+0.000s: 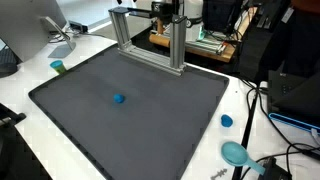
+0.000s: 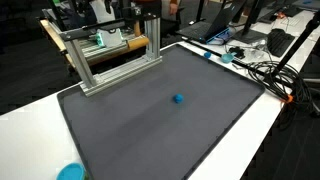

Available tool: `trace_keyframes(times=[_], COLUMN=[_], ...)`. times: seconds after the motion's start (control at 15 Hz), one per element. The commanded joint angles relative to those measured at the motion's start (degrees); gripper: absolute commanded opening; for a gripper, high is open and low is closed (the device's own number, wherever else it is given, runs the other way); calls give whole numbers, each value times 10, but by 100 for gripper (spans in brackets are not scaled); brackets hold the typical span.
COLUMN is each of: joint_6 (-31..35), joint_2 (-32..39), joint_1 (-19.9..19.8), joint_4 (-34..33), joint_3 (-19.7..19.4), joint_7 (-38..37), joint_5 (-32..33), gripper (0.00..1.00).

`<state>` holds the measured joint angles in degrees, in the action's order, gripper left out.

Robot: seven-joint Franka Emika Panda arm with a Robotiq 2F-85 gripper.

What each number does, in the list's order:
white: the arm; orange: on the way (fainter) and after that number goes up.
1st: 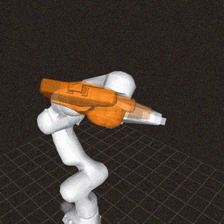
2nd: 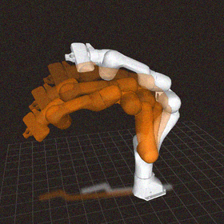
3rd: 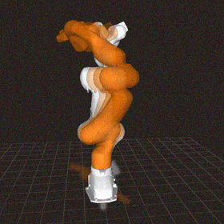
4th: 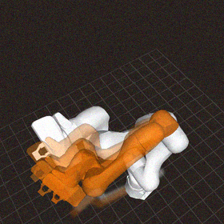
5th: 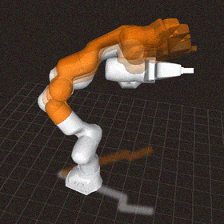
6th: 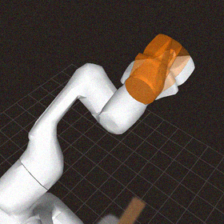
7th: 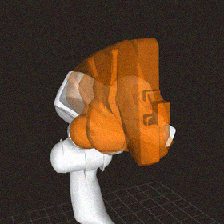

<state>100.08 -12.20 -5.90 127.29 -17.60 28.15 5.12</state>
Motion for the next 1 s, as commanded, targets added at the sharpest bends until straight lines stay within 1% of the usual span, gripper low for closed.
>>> trace_keyframes(times=[0.0,0.67,0.8,0.93], joint_6=[0,0,24,41], joint_2=[1,1,-44,-115], joint_1=[-13,-13,-15,-17], joint_4=[-1,-1,33,79], joint_3=[12,12,24,37], joint_7=[2,2,-53,-110], joint_5=[-3,-3,-19,-34], gripper=[100,100,100,100])
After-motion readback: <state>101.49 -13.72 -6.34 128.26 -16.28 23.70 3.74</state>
